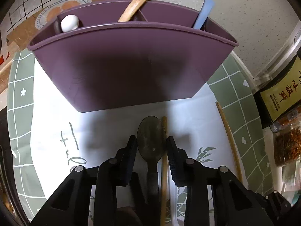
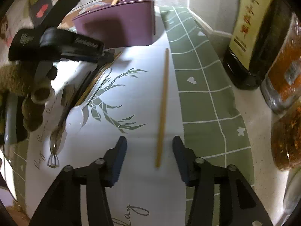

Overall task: Organize utensils
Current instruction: 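Grasp the dark-handled spoon with the left tool while the right tool reaches a chopstick, then grasp the chopstick with the right tool while the left tool lifts the spoon, then carry the spoon and chopstick over the purple caddy and lower them in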

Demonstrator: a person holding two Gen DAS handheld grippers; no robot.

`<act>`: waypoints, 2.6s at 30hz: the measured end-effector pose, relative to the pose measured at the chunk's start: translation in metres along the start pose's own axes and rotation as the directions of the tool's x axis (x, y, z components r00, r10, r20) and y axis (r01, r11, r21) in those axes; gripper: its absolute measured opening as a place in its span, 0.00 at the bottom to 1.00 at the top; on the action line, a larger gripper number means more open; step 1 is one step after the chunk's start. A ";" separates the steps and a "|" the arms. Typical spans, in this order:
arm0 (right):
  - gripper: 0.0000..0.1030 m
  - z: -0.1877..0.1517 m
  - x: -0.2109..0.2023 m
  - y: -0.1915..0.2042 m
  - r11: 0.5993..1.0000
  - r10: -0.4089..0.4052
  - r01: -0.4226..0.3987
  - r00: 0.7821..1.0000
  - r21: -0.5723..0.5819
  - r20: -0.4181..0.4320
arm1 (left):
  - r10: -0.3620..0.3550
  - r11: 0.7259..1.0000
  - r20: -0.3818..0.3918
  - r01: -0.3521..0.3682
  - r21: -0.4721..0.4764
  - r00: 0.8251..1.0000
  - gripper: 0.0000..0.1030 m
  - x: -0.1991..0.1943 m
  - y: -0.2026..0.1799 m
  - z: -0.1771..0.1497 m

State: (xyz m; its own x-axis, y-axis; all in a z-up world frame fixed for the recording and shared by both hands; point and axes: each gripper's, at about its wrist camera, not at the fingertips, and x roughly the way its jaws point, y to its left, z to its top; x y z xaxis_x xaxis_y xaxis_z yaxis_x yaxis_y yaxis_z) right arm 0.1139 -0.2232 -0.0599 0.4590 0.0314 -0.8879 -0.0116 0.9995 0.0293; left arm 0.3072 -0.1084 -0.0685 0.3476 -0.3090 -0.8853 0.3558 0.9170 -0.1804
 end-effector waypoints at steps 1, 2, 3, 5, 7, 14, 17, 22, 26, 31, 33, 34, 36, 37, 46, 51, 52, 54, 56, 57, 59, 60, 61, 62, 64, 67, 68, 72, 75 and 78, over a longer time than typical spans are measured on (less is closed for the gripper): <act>0.57 0.000 0.001 0.002 1.000 0.003 -0.003 1.000 -0.004 0.000 | 0.000 1.000 0.006 0.000 0.005 1.000 0.32 -0.002 0.000 -0.001; 0.63 -0.001 0.001 0.005 1.000 0.007 -0.007 1.000 -0.008 -0.001 | 0.002 1.000 0.014 -0.002 0.008 1.000 0.32 -0.005 0.000 -0.002; 0.67 0.000 0.002 0.006 1.000 0.010 -0.010 1.000 -0.011 -0.001 | 0.001 1.000 0.027 -0.001 0.009 1.000 0.32 -0.010 0.001 -0.004; 0.72 0.000 0.004 0.007 1.000 0.015 -0.015 1.000 -0.017 0.000 | -0.014 1.000 0.057 0.014 0.004 0.998 0.32 -0.023 0.003 -0.008; 0.77 0.001 0.006 0.009 1.000 0.024 -0.024 1.000 -0.017 -0.001 | -0.023 1.000 0.095 0.023 0.001 0.995 0.32 -0.040 0.004 -0.012; 1.00 0.004 0.013 0.008 0.996 0.090 -0.090 0.996 0.007 -0.008 | -0.001 1.000 0.243 0.009 -0.028 0.970 0.32 -0.105 0.018 -0.046; 1.00 0.009 0.017 0.010 0.997 0.069 -0.068 0.997 0.022 -0.042 | -0.012 0.997 0.280 0.031 -0.064 0.960 0.32 -0.128 0.031 -0.059; 1.00 0.017 0.027 0.029 0.996 -0.031 0.019 0.988 -0.083 -0.151 | -0.014 0.995 0.290 0.042 -0.093 0.957 0.32 -0.141 0.046 -0.081; 0.90 0.035 0.025 0.022 0.997 0.048 -0.057 0.989 -0.059 -0.137 | -0.003 0.993 0.286 0.037 -0.112 0.958 0.32 -0.148 0.055 -0.093; 0.59 0.072 0.030 0.001 1.000 -0.029 0.029 0.999 0.001 -0.043 | 0.006 0.993 0.288 0.027 -0.113 0.958 0.32 -0.159 0.059 -0.105; 0.50 0.086 0.038 -0.003 0.998 -0.056 0.056 0.998 0.021 -0.028 | 0.018 0.995 0.293 0.013 -0.101 0.956 0.32 -0.165 0.057 -0.108; 0.48 0.092 0.043 -0.005 0.998 -0.054 0.055 0.998 0.033 -0.031 | 0.021 0.995 0.297 0.008 -0.096 0.955 0.32 -0.168 0.055 -0.110; 0.42 0.101 0.053 -0.008 0.997 -0.050 0.053 0.998 0.059 -0.039 | 0.020 0.996 0.302 0.007 -0.088 0.953 0.32 -0.173 0.053 -0.112; 0.42 0.107 0.059 -0.009 0.996 -0.054 0.057 0.997 0.064 -0.048 | 0.021 0.997 0.306 0.004 -0.083 0.952 0.32 -0.177 0.052 -0.113; 0.06 0.106 0.055 0.010 0.998 -0.067 0.067 0.996 0.011 -0.060 | 0.007 0.999 0.321 0.009 -0.046 0.947 0.32 -0.192 0.040 -0.121; 0.05 0.094 0.029 0.017 0.999 -0.042 0.043 0.999 0.017 -0.025 | -0.006 0.999 0.314 0.023 -0.048 0.949 0.32 -0.191 0.040 -0.125; 0.05 0.091 0.022 0.017 0.999 -0.033 0.034 0.999 0.020 -0.018 | -0.010 0.998 0.311 0.027 -0.050 0.950 0.32 -0.190 0.040 -0.126; 0.05 0.083 0.007 0.016 1.000 -0.013 0.013 1.000 0.024 0.000 | -0.011 0.998 0.305 0.029 -0.052 0.952 0.32 -0.189 0.041 -0.129; 0.05 0.078 -0.009 0.018 1.000 -0.001 0.000 1.000 0.022 0.028 | -0.012 0.998 0.301 0.030 -0.055 0.954 0.32 -0.189 0.042 -0.131; 0.05 0.078 -0.013 0.015 1.000 0.009 -0.010 0.999 0.023 0.040 | -0.013 0.998 0.299 0.031 -0.056 0.954 0.32 -0.189 0.042 -0.132; 0.05 0.076 -0.025 0.012 0.999 0.033 -0.035 0.997 0.027 0.064 | -0.014 0.998 0.300 0.033 -0.059 0.954 0.32 -0.190 0.043 -0.133; 0.05 0.076 -0.033 0.011 0.999 0.041 -0.044 0.996 0.027 0.079 | -0.014 0.998 0.302 0.034 -0.059 0.953 0.32 -0.191 0.043 -0.134; 0.05 0.075 -0.038 0.010 0.998 0.047 -0.049 0.995 0.025 0.090 | -0.014 0.998 0.304 0.033 -0.059 0.952 0.32 -0.193 0.043 -0.134; 0.05 0.074 -0.045 0.011 0.998 0.055 -0.058 0.993 0.022 0.104 | -0.013 0.998 0.307 0.033 -0.059 0.952 0.32 -0.194 0.043 -0.134; 0.05 0.073 -0.055 0.010 0.998 0.065 -0.068 0.990 0.018 0.123 | -0.013 0.998 0.314 0.033 -0.058 0.949 0.32 -0.197 0.042 -0.134; 0.05 0.075 -0.070 0.014 0.997 0.076 -0.078 0.984 0.008 0.159 | -0.012 0.998 0.328 0.030 -0.051 0.945 0.32 -0.204 0.040 -0.133; 0.05 0.075 -0.075 0.015 0.997 0.079 -0.081 0.982 0.006 0.171 | -0.013 0.998 0.335 0.031 -0.049 0.942 0.32 -0.208 0.039 -0.132; 0.05 0.077 -0.100 0.018 0.996 0.086 -0.086 0.971 -0.006 0.222 | -0.026 0.998 0.371 0.044 -0.038 0.928 0.32 -0.225 0.034 -0.127; 0.05 0.083 -0.120 0.022 0.996 0.087 -0.087 0.960 -0.012 0.266 | -0.041 0.998 0.407 0.054 -0.020 0.912 0.32 -0.242 0.029 -0.117; 0.05 0.096 -0.144 0.025 0.996 0.087 -0.080 0.942 -0.034 0.325 | -0.038 0.999 0.465 0.040 0.006 0.885 0.32 -0.266 0.021 -0.101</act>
State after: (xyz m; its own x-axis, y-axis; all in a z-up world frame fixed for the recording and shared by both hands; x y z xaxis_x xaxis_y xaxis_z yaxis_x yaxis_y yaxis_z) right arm 0.1324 -0.2032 0.1128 0.7201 0.1153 -0.6842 -0.0782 0.9933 0.0850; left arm 0.1345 0.0187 0.1199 0.6971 -0.4256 -0.5770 0.3745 0.9024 -0.2132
